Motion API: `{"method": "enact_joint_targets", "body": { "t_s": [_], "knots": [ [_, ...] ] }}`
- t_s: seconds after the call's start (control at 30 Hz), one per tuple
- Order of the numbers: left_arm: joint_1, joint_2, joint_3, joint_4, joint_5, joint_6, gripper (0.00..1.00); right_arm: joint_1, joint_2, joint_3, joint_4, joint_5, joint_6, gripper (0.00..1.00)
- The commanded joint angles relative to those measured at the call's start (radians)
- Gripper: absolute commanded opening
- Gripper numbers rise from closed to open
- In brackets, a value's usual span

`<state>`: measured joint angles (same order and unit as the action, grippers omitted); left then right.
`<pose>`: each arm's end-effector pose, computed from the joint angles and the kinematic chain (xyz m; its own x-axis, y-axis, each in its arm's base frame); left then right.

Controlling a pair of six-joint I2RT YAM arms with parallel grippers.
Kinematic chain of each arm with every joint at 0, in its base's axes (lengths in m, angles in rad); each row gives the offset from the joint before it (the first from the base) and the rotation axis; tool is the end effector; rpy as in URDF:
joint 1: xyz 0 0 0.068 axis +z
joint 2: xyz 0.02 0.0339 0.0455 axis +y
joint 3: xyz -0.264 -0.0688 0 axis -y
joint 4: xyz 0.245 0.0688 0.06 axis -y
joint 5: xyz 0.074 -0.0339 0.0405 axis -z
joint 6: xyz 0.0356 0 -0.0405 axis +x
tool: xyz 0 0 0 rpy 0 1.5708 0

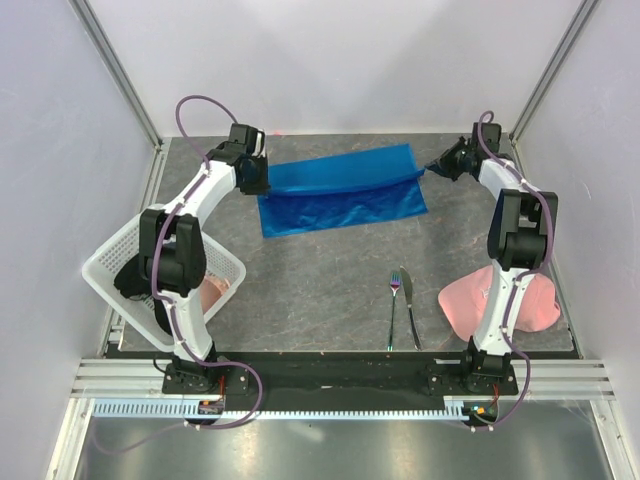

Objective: Fold the napkin into a case and place the utensils inside
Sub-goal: Fold and flatten the napkin at the center of the board.

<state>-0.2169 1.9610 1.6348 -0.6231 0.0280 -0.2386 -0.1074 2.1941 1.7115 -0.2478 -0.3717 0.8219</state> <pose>0.4251 -0.0947 0.2469 -0.8261 -0.0599 -0.5604 0.0368 0.9865 -0.1597 0.4973 -0.0406 0.1958 -0.5755 0.7484 -0.3297 0.3707 0.5980 0.7106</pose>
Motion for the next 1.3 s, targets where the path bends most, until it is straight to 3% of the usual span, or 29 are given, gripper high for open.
{"method": "enact_joint_targets", "body": {
  "t_s": [0.0, 0.8, 1.27],
  "knots": [
    [0.010, 0.010, 0.025, -0.069, -0.023, 0.012, 0.02, 0.012, -0.042, -0.038, -0.011, -0.033, -0.067, 0.00],
    [0.008, 0.125, 0.063, -0.234, -0.037, 0.005, 0.02, 0.046, -0.143, -0.225, -0.062, -0.026, -0.109, 0.00],
    [0.010, -0.017, 0.033, -0.251, -0.106, -0.014, 0.02, 0.048, -0.230, -0.204, -0.134, 0.001, -0.133, 0.00]
  ]
}}
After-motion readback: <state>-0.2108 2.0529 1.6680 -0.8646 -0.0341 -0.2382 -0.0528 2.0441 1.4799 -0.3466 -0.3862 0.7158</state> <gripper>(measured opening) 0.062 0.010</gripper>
